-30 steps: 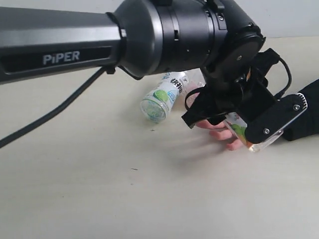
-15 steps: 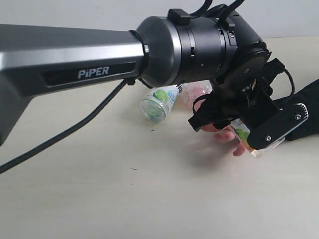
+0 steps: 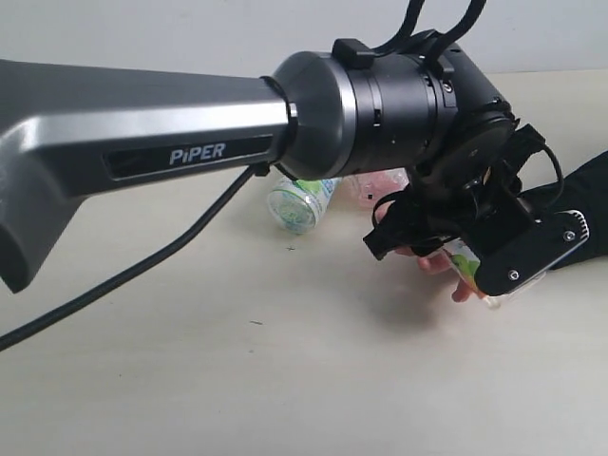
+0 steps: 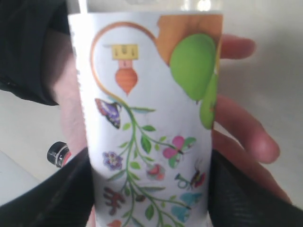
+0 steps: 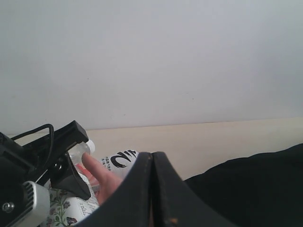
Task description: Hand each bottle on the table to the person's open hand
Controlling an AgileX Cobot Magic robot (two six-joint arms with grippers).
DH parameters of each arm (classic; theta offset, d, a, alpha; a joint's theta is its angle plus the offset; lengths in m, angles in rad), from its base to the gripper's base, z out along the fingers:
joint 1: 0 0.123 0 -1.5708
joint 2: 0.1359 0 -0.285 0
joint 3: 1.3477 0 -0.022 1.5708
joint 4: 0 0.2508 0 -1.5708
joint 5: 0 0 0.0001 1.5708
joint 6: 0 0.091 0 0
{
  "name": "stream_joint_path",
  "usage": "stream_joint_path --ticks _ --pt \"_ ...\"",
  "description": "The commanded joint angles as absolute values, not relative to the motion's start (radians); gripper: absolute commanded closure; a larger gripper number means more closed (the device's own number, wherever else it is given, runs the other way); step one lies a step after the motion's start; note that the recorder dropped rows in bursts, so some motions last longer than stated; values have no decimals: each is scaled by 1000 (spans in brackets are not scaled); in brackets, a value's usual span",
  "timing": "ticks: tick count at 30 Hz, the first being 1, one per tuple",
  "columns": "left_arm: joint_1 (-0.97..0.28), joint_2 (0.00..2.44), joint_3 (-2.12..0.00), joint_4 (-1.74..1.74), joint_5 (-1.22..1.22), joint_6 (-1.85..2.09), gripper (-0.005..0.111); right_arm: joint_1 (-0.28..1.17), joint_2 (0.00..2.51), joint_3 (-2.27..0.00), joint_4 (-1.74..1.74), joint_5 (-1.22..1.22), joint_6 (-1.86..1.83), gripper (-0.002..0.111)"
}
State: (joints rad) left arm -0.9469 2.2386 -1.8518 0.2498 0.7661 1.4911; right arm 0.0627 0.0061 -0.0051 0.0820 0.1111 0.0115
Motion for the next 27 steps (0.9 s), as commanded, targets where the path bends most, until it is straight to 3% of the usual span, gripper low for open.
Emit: stream_joint_path --ticks 1,7,22,27 --pt "-950 2234 -1861 249 728 1483 82 58 0 0 83 107 8 108" --pt "-950 2234 -1861 249 709 1455 57 58 0 0 83 107 8 108" --pt "-950 2234 -1861 253 712 1433 32 58 0 0 83 107 8 108" --pt "-950 2232 -1861 257 714 1429 31 58 0 0 83 107 6 108"
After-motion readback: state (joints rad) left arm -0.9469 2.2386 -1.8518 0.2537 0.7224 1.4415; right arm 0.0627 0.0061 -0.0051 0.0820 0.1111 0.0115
